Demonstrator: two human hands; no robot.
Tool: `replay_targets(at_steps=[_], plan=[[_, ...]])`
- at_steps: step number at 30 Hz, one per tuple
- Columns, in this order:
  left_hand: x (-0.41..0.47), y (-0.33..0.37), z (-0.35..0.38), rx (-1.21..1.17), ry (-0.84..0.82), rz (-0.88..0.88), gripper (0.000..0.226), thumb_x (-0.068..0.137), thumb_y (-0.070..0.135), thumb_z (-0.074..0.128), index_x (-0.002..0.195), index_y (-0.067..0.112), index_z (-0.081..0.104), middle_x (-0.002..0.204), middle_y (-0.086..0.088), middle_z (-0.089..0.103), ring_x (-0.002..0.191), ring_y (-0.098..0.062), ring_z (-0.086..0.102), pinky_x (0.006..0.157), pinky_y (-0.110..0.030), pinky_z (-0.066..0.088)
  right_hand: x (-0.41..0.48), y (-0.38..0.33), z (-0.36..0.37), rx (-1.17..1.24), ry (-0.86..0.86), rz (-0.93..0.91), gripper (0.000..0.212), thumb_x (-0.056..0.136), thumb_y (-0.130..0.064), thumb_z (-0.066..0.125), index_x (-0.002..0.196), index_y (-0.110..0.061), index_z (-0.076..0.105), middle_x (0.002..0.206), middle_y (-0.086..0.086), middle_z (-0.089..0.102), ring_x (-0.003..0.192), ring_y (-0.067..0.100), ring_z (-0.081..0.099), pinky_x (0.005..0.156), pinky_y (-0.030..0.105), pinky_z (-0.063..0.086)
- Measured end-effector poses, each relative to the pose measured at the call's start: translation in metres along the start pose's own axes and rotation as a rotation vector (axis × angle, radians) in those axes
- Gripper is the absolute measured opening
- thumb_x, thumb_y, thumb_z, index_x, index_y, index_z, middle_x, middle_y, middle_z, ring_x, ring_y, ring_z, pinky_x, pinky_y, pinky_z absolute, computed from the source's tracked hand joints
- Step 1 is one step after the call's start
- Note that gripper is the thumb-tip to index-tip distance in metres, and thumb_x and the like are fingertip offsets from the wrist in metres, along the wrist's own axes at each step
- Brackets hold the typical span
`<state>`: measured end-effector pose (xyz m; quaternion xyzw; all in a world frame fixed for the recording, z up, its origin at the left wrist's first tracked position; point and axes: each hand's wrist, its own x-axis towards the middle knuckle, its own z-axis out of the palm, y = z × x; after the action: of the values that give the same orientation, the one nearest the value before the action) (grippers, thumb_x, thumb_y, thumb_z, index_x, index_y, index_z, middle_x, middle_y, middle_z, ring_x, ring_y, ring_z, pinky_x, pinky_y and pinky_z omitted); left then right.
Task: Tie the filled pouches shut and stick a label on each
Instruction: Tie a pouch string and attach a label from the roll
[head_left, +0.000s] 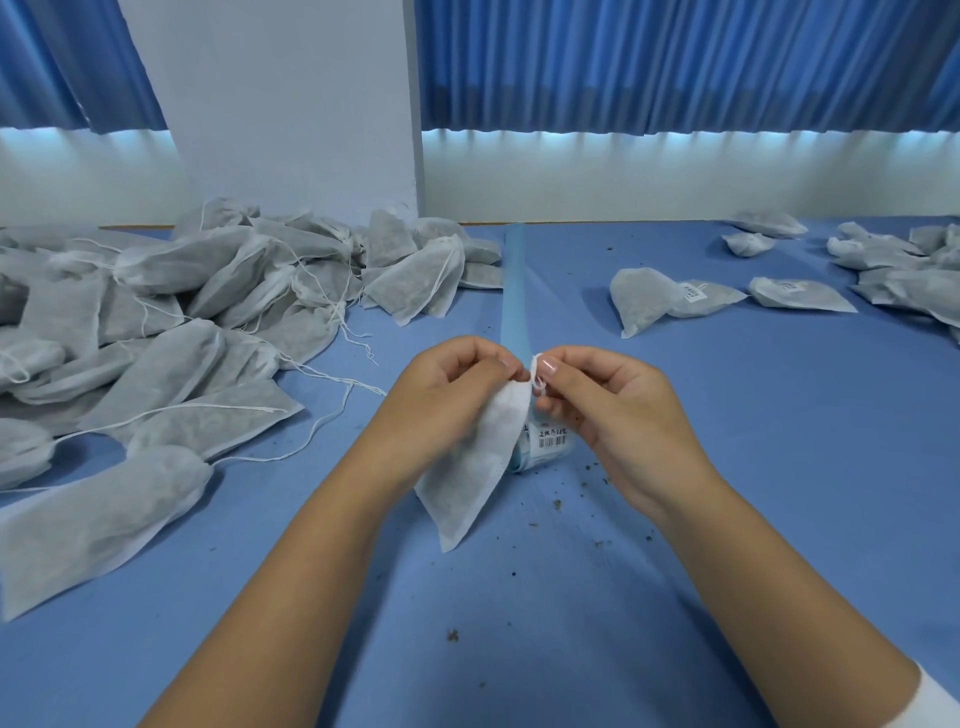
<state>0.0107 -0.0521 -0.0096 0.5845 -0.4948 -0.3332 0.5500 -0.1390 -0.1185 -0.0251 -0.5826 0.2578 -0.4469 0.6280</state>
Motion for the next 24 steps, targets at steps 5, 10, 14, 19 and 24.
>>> replay_targets(at_steps=[5, 10, 14, 19, 24], plan=[[0.0000, -0.0053, 0.0031, -0.009, -0.137, 0.000, 0.014, 0.085, 0.021, 0.063, 0.096, 0.026, 0.070, 0.093, 0.011, 0.077, 0.096, 0.001, 0.069, 0.083, -0.011, 0.049, 0.0009, 0.0020, 0.0000, 0.019, 0.007, -0.032, 0.007, 0.088, -0.011, 0.067, 0.087, -0.009, 0.074, 0.080, 0.005, 0.072, 0.076, 0.015, 0.067, 0.074, 0.021, 0.053], [-0.0002, -0.0070, 0.0033, 0.069, -0.205, 0.001, 0.024, 0.080, 0.027, 0.058, 0.101, 0.030, 0.071, 0.097, 0.005, 0.077, 0.105, -0.011, 0.069, 0.103, -0.034, 0.047, 0.0008, 0.0027, -0.0003, -0.022, 0.019, -0.101, 0.008, 0.090, -0.010, 0.066, 0.086, -0.009, 0.073, 0.074, 0.001, 0.071, 0.069, 0.013, 0.068, 0.069, 0.019, 0.053], [-0.0002, -0.0085, 0.0021, 0.061, -0.192, -0.017, 0.018, 0.077, 0.030, 0.064, 0.091, 0.033, 0.075, 0.092, -0.010, 0.076, 0.088, -0.012, 0.069, 0.089, -0.026, 0.048, 0.0015, 0.0030, -0.0004, -0.034, 0.029, -0.118, 0.008, 0.090, -0.010, 0.067, 0.085, -0.010, 0.073, 0.075, 0.001, 0.070, 0.072, 0.014, 0.067, 0.074, 0.020, 0.053], [0.0014, -0.0098, 0.0008, 0.080, -0.121, 0.003, 0.013, 0.089, 0.021, 0.071, 0.078, 0.025, 0.077, 0.076, -0.001, 0.073, 0.072, -0.008, 0.060, 0.074, -0.027, 0.044, 0.0028, 0.0024, -0.0021, -0.010, 0.046, -0.123, 0.007, 0.090, -0.008, 0.065, 0.088, -0.009, 0.072, 0.079, 0.001, 0.071, 0.074, 0.013, 0.069, 0.076, 0.021, 0.054], [0.0017, -0.0069, 0.0023, 0.075, -0.017, 0.008, 0.020, 0.090, 0.022, 0.071, 0.071, 0.024, 0.075, 0.063, 0.001, 0.071, 0.062, -0.009, 0.065, 0.065, -0.019, 0.049, 0.0066, -0.0029, -0.0084, -0.057, 0.124, -0.124, 0.009, 0.093, -0.010, 0.062, 0.089, -0.011, 0.070, 0.079, -0.004, 0.069, 0.077, 0.007, 0.067, 0.072, 0.021, 0.054]])
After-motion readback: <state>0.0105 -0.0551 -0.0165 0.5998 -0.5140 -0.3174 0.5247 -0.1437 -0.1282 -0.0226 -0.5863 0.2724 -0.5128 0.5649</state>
